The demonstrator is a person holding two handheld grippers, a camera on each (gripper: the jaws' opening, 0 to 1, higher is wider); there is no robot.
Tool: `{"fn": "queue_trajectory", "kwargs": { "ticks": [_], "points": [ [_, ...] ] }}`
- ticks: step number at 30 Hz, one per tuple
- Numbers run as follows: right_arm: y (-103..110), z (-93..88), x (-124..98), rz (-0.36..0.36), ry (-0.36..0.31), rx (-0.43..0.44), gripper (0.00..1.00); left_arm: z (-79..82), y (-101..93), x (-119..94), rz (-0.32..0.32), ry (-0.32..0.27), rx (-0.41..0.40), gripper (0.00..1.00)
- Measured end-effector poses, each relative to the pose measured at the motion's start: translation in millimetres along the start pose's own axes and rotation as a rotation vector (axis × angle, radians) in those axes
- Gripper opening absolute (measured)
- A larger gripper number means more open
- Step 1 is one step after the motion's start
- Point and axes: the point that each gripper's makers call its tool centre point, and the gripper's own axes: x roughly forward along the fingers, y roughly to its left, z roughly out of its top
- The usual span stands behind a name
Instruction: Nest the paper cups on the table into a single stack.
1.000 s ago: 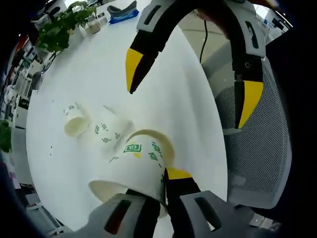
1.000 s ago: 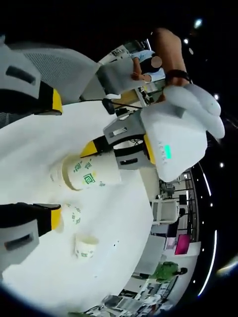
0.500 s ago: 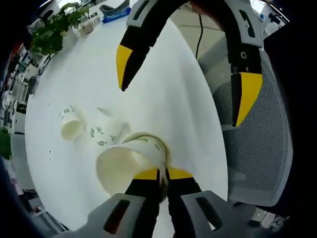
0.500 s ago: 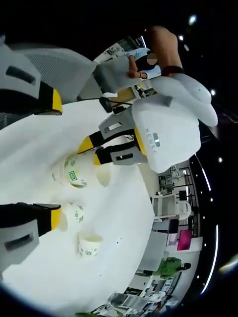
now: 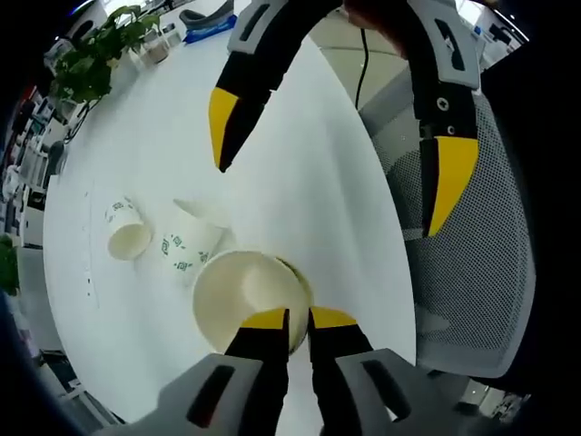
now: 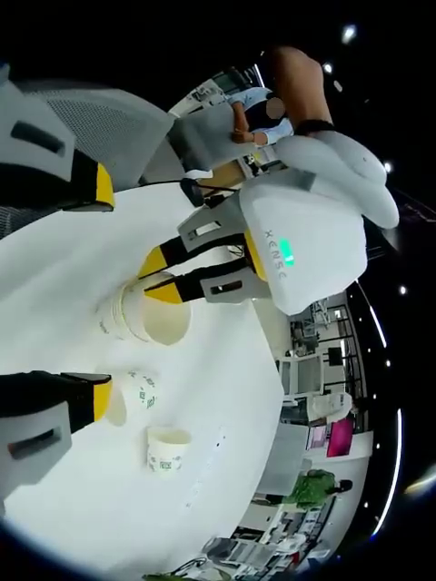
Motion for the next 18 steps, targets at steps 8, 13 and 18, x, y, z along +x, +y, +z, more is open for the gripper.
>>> {"fn": "queue_trajectory", "kwargs": {
  "ticks": [8, 13, 18],
  "points": [
    [-2.4, -3.4, 0.6, 0.002, 0.001, 0.005, 0.73, 1.8, -2.4, 0.7, -0.002, -0.001, 0.012, 0.09],
    [-2.5, -3.5, 0.1, 0.002, 0.001, 0.007, 0.72, 0.1, -0.7, 0.4, 0.001, -0.001, 0.01, 0.13],
    [-1.9, -2.3, 0.6, 0.002, -0.003, 0.011, 0.72, -2.5, -0.4, -2.8, 0.009, -0.011, -0.001, 0.18]
  ]
}}
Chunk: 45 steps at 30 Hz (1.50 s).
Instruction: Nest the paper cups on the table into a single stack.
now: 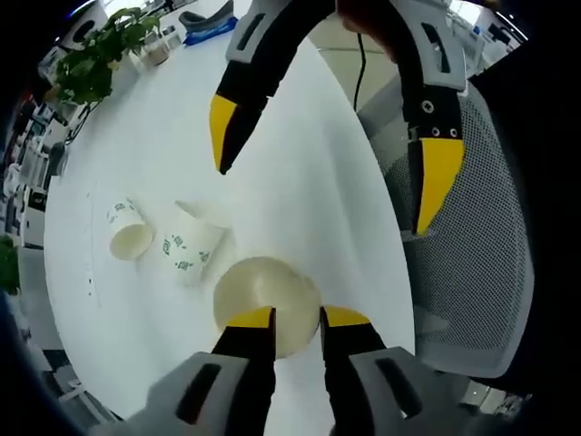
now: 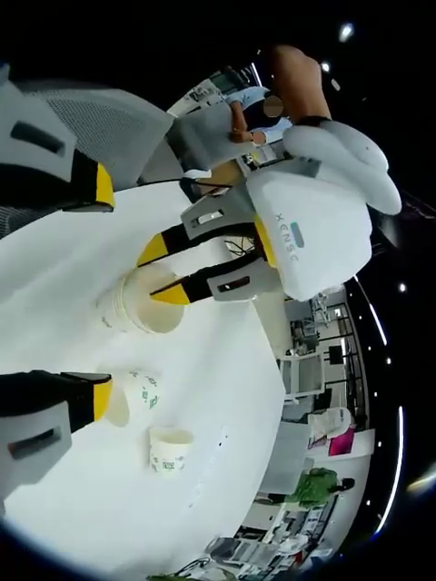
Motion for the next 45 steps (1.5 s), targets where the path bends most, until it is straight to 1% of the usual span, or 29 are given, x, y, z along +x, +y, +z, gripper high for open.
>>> {"fn": "queue_trajectory", "kwargs": {
  "ticks": [7, 11, 14, 15, 16, 17, 19, 20, 21, 26, 27, 28, 30, 31, 32, 33, 35, 37, 38, 39, 40, 41, 45],
  "points": [
    [1.2, -0.6, 1.5, 0.004, 0.003, 0.001, 0.72, 1.2, 1.1, -8.6, 0.016, -0.024, -0.006, 0.25],
    [-1.3, -0.9, 3.0, 0.005, 0.003, 0.003, 0.72, 0.2, 5.1, -13.2, 0.031, -0.061, -0.023, 0.31],
    [-1.3, -0.8, 3.6, 0.003, 0.005, 0.006, 0.72, -1.1, 9.1, -18.0, 0.053, -0.097, -0.052, 0.35],
    [-1.1, -1.0, 3.5, 0.002, 0.004, 0.008, 0.72, -1.8, 10.8, -20.3, 0.064, -0.118, -0.072, 0.36],
    [0.0, -0.2, 3.5, 0.002, 0.004, 0.01, 0.72, -2.1, 11.4, -21.1, 0.068, -0.124, -0.082, 0.37],
    [0.3, -0.4, 3.3, -0.001, 0.003, 0.013, 0.72, -4.5, 17.5, -23.0, 0.095, -0.163, -0.136, 0.38],
    [-1.8, -2.0, 3.2, -0.012, 0.006, 0.019, 0.72, -3.2, 19.0, -27.2, 0.107, -0.211, -0.176, 0.45],
    [-2.4, -2.7, 3.3, -0.014, 0.004, 0.023, 0.72, -4.7, 21.4, -30.2, 0.125, -0.243, -0.215, 0.48],
    [-3.2, -3.9, 3.2, -0.018, -0.003, 0.04, 0.72, -2.8, 18.8, -32.8, 0.137, -0.265, -0.246, 0.52],
    [-9.4, -4.8, 3.5, -0.029, -0.034, 0.084, 0.71, -20.0, 29.2, -37.4, 0.19, -0.356, -0.368, 0.64],
    [-9.8, -5.3, 3.5, -0.033, -0.036, 0.088, 0.71, -21.6, 29.3, -41.3, 0.205, -0.391, -0.407, 0.65],
    [-10.6, -6.2, 4.0, -0.037, -0.036, 0.094, 0.71, -23.0, 29.0, -43.5, 0.211, -0.411, -0.429, 0.66],
    [-11.8, -8.1, 4.7, -0.04, -0.039, 0.106, 0.71, -28.6, 31.4, -50.8, 0.247, -0.471, -0.493, 0.67],
    [-12.0, -9.0, 4.5, -0.043, -0.041, 0.111, 0.71, -30.7, 29.1, -56.2, 0.266, -0.502, -0.533, 0.67],
    [-13.4, -9.6, 4.9, -0.049, -0.041, 0.116, 0.72, -34.0, 29.3, -58.1, 0.279, -0.515, -0.556, 0.67],
    [-13.7, -10.8, 4.8, -0.053, -0.041, 0.118, 0.72, -37.2, 27.2, -61.1, 0.291, -0.539, -0.598, 0.68],
    [-14.0, -11.7, 4.6, -0.06, -0.044, 0.124, 0.73, -42.7, 26.4, -64.5, 0.295, -0.588, -0.648, 0.71],
    [-17.0, -12.7, 4.5, -0.066, -0.051, 0.136, 0.73, -47.9, 24.7, -66.1, 0.303, -0.613, -0.68, 0.72],
    [-17.7, -12.3, 4.6, -0.067, -0.055, 0.142, 0.73, -52.2, 22.0, -66.4, 0.305, -0.627, -0.703, 0.73],
    [-17.2, -11.9, 4.4, -0.068, -0.06, 0.15, 0.73, -59.5, 23.2, -66.0, 0.312, -0.634, -0.714, 0.74],
    [-16.3, -11.4, 4.4, -0.068, -0.062, 0.152, 0.72, -62.4, 22.3, -66.1, 0.32, -0.641, -0.725, 0.74],
    [-16.0, -11.7, 4.5, -0.068, -0.062, 0.156, 0.72, -61.1, 17.0, -67.3, 0.323, -0.65, -0.737, 0.76],
    [-18.1, -12.8, 5.5, -0.075, -0.065, 0.167, 0.72, -64.0, 8.7, -67.6, 0.329, -0.678, -0.774, 0.78]
  ]
}}
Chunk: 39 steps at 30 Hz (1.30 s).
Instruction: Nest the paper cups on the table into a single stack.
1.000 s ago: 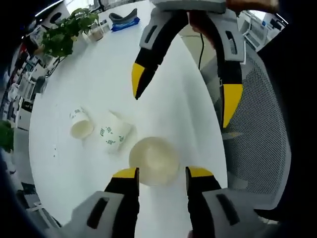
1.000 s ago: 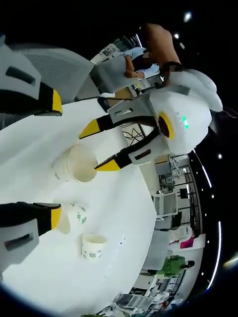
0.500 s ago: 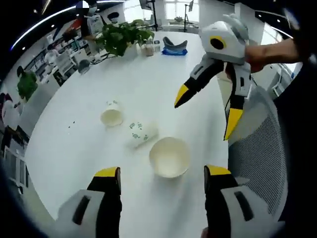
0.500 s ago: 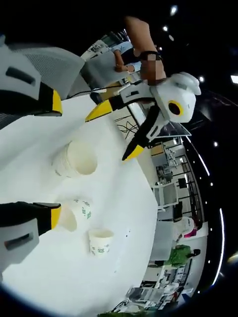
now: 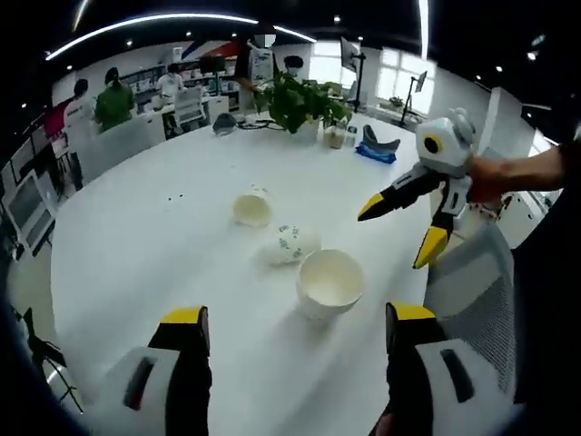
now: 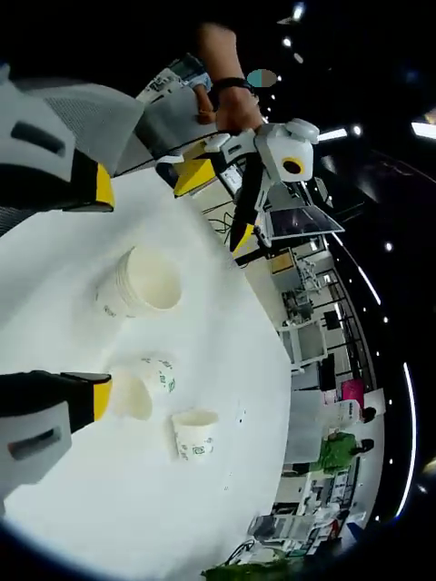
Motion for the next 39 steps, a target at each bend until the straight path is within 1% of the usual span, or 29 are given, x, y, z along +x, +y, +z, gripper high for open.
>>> {"fn": "queue_trajectory", "kwargs": {
  "ticks": [4, 8, 12, 15, 18, 21, 22, 23, 24, 26, 28, 31, 32, 34, 37, 39],
  "points": [
    [-3.7, 0.1, 1.5, -0.007, -0.01, 0.025, 0.72, -7.0, 4.9, -4.1, 0.017, -0.041, -0.037, 0.79],
    [-8.4, -1.2, 4.9, -0.02, -0.018, 0.053, 0.72, -7.1, 4.4, -11.4, 0.029, -0.083, -0.067, 0.79],
    [-10.7, -3.7, 9.4, -0.034, -0.016, 0.065, 0.71, -8.5, 5.7, -15.7, 0.041, -0.094, -0.073, 0.8],
    [-13.0, -2.2, 13.1, -0.041, -0.039, 0.116, 0.71, -11.8, 3.6, -20.1, 0.045, -0.096, -0.08, 0.8],
    [-13.2, 2.5, 12.9, -0.05, -0.063, 0.145, 0.71, -16.9, 9.4, -22.0, 0.043, -0.093, -0.09, 0.8],
    [-15.6, 6.9, 14.5, -0.054, -0.085, 0.181, 0.71, -20.8, 8.0, -24.2, 0.047, -0.088, -0.096, 0.8],
    [-15.9, 7.7, 14.5, -0.053, -0.089, 0.188, 0.71, -23.9, 10.1, -24.3, 0.047, -0.091, -0.101, 0.8],
    [-21.1, 8.4, 16.0, -0.056, -0.093, 0.196, 0.71, -26.5, 11.9, -24.5, 0.049, -0.092, -0.107, 0.8],
    [-23.3, 9.2, 16.4, -0.063, -0.098, 0.202, 0.7, -28.0, 10.7, -25.6, 0.049, -0.092, -0.109, 0.8],
    [-19.6, 10.4, 17.9, -0.057, -0.102, 0.207, 0.7, -31.0, 10.8, -26.0, 0.051, -0.09, -0.113, 0.8],
    [-27.5, 11.7, 20.6, -0.057, -0.112, 0.222, 0.7, -33.2, 10.6, -26.4, 0.051, -0.087, -0.115, 0.8],
    [-27.9, 11.0, 23.6, -0.055, -0.115, 0.235, 0.7, -35.1, 7.9, -27.5, 0.05, -0.089, -0.12, 0.8],
    [-35.1, 11.4, 27.0, -0.056, -0.113, 0.241, 0.7, -36.9, 7.3, -27.5, 0.051, -0.088, -0.123, 0.8],
    [-37.2, 10.5, 28.4, -0.058, -0.111, 0.255, 0.7, -39.0, 4.9, -27.6, 0.048, -0.084, -0.123, 0.8],
    [-50.0, 15.1, 32.0, -0.06, -0.126, 0.289, 0.69, -43.6, 2.9, -28.9, 0.048, -0.073, -0.12, 0.8],
    [-48.3, 16.1, 33.3, -0.063, -0.132, 0.305, 0.69, -45.1, 0.3, -29.9, 0.046, -0.074, -0.126, 0.8]
  ]
}}
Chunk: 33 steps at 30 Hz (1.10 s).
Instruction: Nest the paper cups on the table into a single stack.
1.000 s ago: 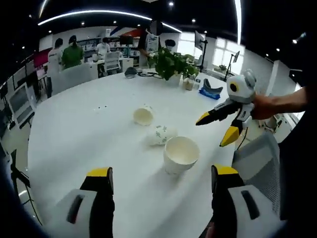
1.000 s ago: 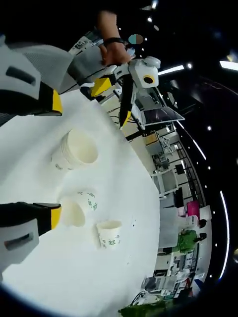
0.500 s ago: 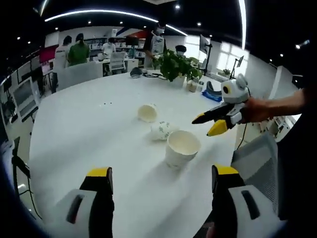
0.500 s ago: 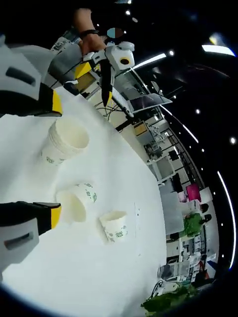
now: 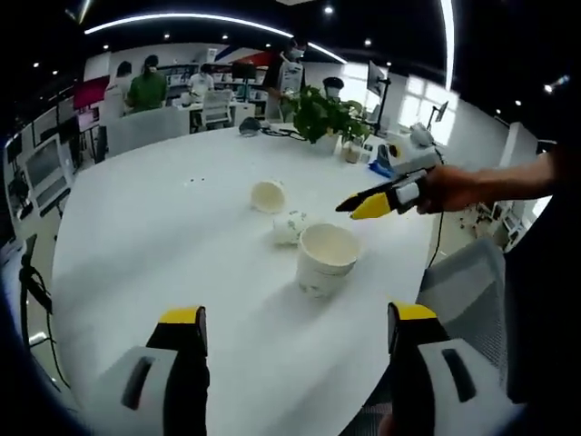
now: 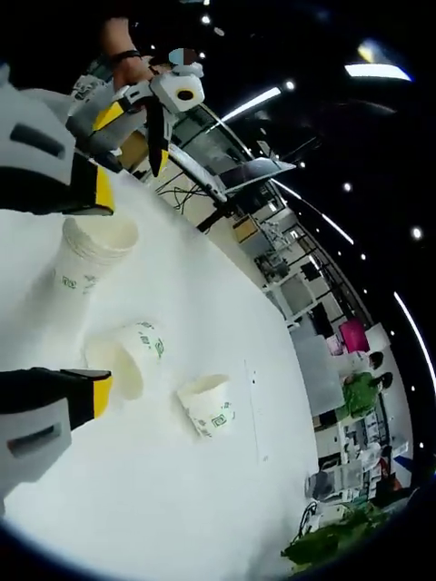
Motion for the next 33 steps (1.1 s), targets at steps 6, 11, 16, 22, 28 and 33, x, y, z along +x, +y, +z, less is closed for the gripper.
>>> {"fn": "queue_trajectory", "kwargs": {
  "ticks": [6, 11, 16, 22, 28, 33],
  "points": [
    [-11.8, 8.4, 9.0, -0.005, 0.004, 0.042, 0.68, -5.4, 0.8, -2.5, 0.006, 0.0, -0.014, 0.79],
    [-25.7, 5.0, 23.6, 0.005, 0.024, 0.107, 0.68, -6.7, -3.0, -4.8, -0.002, -0.004, -0.019, 0.79],
    [-29.7, 7.2, 32.6, 0.009, 0.028, 0.142, 0.67, -7.9, -3.4, -8.4, 0.0, -0.007, -0.018, 0.79],
    [-32.4, 6.7, 47.4, 0.013, 0.019, 0.224, 0.66, -9.4, 1.7, -13.9, 0.014, -0.01, -0.023, 0.78],
    [-32.1, 3.9, 62.5, 0.016, 0.022, 0.267, 0.61, -9.4, 5.3, -19.1, 0.027, -0.015, -0.033, 0.78],
    [-31.2, 7.0, 69.9, 0.007, -0.006, 0.32, 0.58, -11.2, 4.7, -21.7, 0.033, -0.019, -0.042, 0.77]
  ]
}}
